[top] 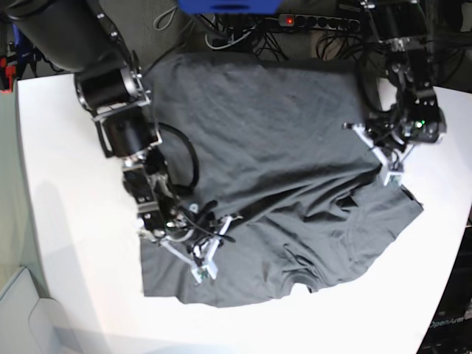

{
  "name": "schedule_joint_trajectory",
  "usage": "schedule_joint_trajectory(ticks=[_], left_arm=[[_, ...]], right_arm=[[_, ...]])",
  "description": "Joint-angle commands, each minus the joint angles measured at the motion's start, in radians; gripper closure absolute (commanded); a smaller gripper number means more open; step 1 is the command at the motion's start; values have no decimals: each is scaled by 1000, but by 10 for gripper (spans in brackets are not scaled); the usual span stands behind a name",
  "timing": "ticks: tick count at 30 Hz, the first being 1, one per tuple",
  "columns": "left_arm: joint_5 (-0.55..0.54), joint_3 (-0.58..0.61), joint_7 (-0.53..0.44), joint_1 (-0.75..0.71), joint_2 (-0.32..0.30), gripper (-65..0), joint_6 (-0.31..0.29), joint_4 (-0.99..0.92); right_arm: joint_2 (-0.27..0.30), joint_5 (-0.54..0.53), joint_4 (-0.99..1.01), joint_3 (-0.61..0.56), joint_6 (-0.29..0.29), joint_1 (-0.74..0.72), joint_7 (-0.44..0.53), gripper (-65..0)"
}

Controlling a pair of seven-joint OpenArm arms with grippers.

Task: Layout the t-shirt on the table in an organized manner, then fold the t-shirt properly
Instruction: 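Grasp the shirt's side edges with both grippers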

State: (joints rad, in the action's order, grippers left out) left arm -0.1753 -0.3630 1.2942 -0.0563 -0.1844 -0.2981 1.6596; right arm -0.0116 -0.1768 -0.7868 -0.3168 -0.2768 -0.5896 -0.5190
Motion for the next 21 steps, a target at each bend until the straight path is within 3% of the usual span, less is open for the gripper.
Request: schedule_joint_trajectory(ticks=[1, 6, 9, 14, 21], left_arm=[[-11, -6, -17, 19, -10, -4, 1, 38], [-11, -51, -17, -53, -8, -4, 0, 95], [-11, -55, -17, -66, -8, -4, 0, 101], [-13, -55, -23, -83, 21, -4, 0, 100], [-13, -47, -17, -50, 82, -4, 0, 103]], right_arm=[[-14, -7, 28, 5, 3, -57, 50, 0], [-34, -5, 214, 11, 11, -119, 125, 0], [-20, -5, 287, 8, 93, -132, 188, 0], [65, -7, 359, 11, 238, -134, 262, 0], [197, -13, 406, 12, 248, -132, 264, 0]])
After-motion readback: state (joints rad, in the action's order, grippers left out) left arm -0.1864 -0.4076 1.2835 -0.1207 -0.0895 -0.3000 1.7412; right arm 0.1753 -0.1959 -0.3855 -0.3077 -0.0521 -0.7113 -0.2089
